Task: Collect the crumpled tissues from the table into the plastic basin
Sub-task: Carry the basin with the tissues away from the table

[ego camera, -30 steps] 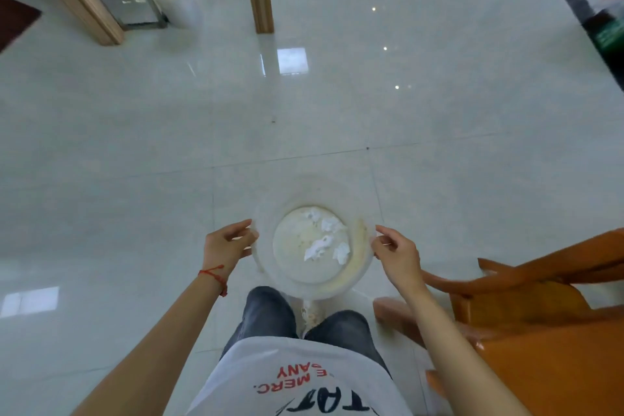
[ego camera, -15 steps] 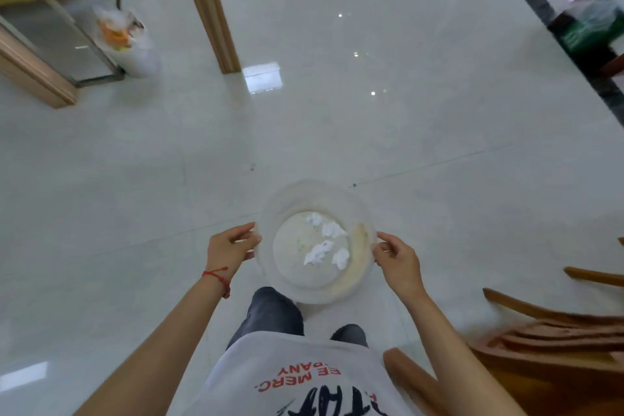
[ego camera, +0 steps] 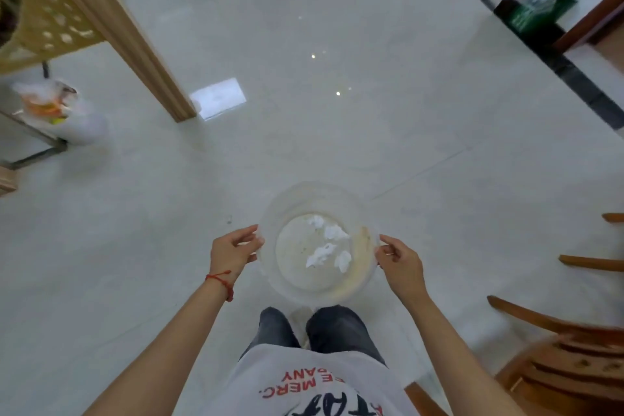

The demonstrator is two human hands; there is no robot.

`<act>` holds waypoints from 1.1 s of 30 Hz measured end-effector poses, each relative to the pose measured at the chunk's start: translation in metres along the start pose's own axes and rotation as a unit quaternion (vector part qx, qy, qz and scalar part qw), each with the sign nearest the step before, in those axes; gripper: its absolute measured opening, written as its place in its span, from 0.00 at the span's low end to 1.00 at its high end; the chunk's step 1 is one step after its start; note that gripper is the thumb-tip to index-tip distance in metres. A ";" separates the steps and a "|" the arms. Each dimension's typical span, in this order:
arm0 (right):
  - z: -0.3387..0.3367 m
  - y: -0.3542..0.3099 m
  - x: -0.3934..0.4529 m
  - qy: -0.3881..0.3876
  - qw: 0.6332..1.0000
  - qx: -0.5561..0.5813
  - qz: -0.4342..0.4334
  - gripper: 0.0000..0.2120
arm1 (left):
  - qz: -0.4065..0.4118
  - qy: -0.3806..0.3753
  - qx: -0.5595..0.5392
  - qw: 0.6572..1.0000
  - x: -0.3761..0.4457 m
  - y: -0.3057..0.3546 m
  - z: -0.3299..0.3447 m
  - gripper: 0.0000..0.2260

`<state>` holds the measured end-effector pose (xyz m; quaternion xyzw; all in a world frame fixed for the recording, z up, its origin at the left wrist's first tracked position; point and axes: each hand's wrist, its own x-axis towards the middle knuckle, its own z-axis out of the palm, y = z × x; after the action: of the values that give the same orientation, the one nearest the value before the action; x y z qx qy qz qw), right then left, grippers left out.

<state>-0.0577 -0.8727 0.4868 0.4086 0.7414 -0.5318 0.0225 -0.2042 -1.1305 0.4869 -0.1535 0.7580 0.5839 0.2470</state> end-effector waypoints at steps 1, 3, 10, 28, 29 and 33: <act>-0.004 -0.002 0.010 0.007 1.000 0.001 0.001 0.14 | 0.004 -0.006 0.006 1.000 0.010 0.008 0.009 0.14; -0.015 -0.004 0.031 0.021 1.000 0.001 -0.002 0.14 | 0.012 -0.017 0.012 1.000 0.027 0.022 0.028 0.14; -0.065 -0.020 0.088 0.075 0.997 0.024 0.026 0.14 | 0.029 -0.072 0.044 0.996 0.077 0.086 0.108 0.14; -0.199 -0.002 0.157 0.314 0.921 0.165 0.164 0.14 | 0.076 -0.324 0.181 0.925 0.147 0.211 0.370 0.14; -0.207 -0.004 0.166 0.327 0.914 0.172 0.170 0.14 | 0.079 -0.336 0.188 0.920 0.154 0.220 0.389 0.14; -0.239 -0.012 0.203 0.358 0.892 0.201 0.187 0.14 | 0.089 -0.371 0.201 0.902 0.172 0.257 0.455 0.14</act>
<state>-0.1039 -0.5629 0.5045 0.6983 0.4862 -0.4733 -0.2280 -0.3922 -0.6144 0.5100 0.1952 0.7233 0.4529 0.4833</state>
